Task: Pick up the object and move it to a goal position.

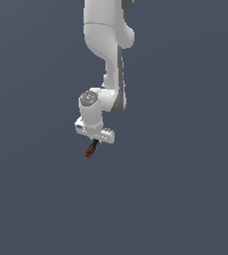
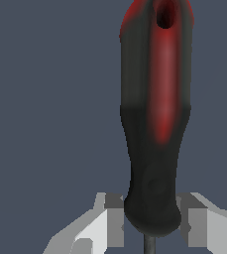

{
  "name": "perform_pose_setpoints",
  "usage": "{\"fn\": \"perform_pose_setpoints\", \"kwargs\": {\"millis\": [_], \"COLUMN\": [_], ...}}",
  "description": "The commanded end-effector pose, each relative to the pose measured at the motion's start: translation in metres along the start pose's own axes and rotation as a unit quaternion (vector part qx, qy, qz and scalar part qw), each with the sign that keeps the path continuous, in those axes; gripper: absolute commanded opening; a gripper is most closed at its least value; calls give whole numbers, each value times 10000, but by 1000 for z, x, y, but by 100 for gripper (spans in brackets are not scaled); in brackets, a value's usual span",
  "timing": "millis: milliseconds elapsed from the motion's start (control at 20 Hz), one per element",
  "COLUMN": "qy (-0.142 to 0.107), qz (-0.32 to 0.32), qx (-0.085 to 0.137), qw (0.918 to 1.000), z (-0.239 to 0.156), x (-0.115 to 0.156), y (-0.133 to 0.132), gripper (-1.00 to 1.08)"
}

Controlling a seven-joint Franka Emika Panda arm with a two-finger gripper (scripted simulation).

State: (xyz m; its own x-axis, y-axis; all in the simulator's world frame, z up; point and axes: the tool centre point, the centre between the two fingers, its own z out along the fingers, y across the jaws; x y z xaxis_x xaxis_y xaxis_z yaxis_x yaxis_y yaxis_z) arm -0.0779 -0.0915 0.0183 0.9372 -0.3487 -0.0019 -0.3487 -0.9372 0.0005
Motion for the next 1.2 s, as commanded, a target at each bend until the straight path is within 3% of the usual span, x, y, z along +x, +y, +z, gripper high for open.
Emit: {"fn": "perform_pose_setpoints", "kwargs": {"millis": [0,400,1150], "qy": [7,7,12], "qz": [-7,-7,-4], "qx": [3,3,-4], "qw": [10000,10000,10000], "z": [-5,-35,-123], "x": [-2,-19,-65], "y": [-9,-64,-225], "gripper": [-100,-100,-100]}}
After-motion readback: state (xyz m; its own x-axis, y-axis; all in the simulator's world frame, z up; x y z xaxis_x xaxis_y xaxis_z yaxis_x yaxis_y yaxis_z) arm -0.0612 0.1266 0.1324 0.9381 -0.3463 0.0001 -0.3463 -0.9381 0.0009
